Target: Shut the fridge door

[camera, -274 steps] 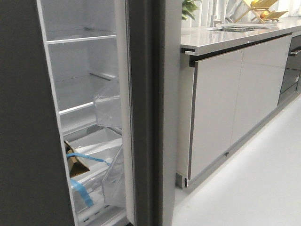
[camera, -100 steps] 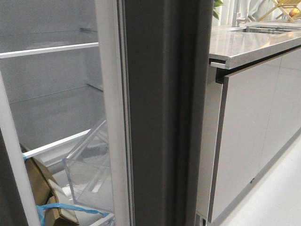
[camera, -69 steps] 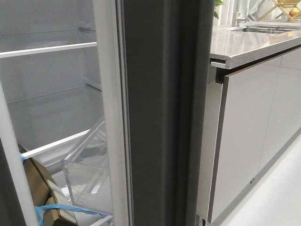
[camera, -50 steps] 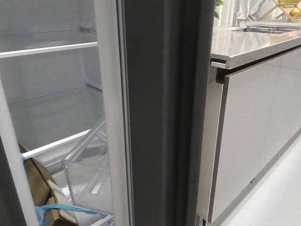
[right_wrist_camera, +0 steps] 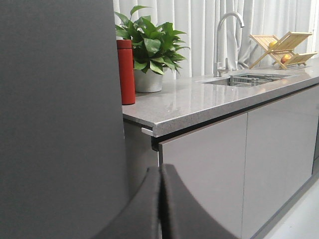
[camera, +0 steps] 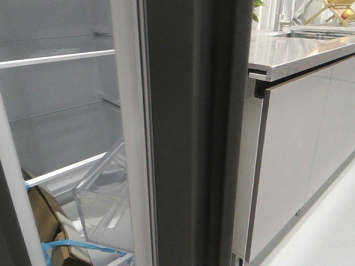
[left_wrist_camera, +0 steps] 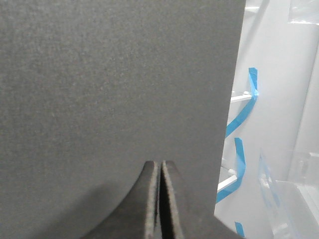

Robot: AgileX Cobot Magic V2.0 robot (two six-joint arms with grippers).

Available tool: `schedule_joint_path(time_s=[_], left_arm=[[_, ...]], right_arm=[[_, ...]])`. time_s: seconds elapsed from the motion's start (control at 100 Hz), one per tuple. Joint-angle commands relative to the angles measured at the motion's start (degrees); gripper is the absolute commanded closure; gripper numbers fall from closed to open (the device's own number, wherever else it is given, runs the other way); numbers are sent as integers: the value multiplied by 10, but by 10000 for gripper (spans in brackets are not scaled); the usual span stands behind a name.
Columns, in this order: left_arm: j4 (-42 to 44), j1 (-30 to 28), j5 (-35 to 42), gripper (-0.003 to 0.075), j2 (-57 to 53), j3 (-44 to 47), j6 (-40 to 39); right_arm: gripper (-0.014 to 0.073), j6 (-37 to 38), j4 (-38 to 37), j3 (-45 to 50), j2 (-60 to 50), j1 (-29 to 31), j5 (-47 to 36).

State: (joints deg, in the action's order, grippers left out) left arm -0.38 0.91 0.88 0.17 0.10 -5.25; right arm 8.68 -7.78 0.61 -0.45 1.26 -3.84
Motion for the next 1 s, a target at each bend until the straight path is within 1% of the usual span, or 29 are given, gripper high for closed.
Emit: schedule_joint_path(time_s=[0.0, 0.2, 0.31, 0.4, 0.73, 0.85, 0.99], left_arm=[[-1, 5, 44, 741, 11, 16, -2], [-1, 5, 44, 741, 11, 16, -2], [-1, 5, 44, 741, 11, 16, -2], [-1, 5, 44, 741, 11, 16, -2], [-1, 5, 44, 741, 11, 16, -2], [-1, 5, 44, 741, 11, 16, -2], [-1, 5, 44, 741, 11, 16, -2]], right_arm=[[670, -5, -4, 7, -8, 3, -44], [670, -5, -4, 7, -8, 3, -46], [670, -5, -4, -13, 6, 3, -42], [670, -4, -4, -47, 38, 3, -39], [670, -4, -4, -215, 214, 3, -39], [670, 4, -4, -280, 258, 3, -39], [670, 5, -4, -328, 286, 1, -39]])
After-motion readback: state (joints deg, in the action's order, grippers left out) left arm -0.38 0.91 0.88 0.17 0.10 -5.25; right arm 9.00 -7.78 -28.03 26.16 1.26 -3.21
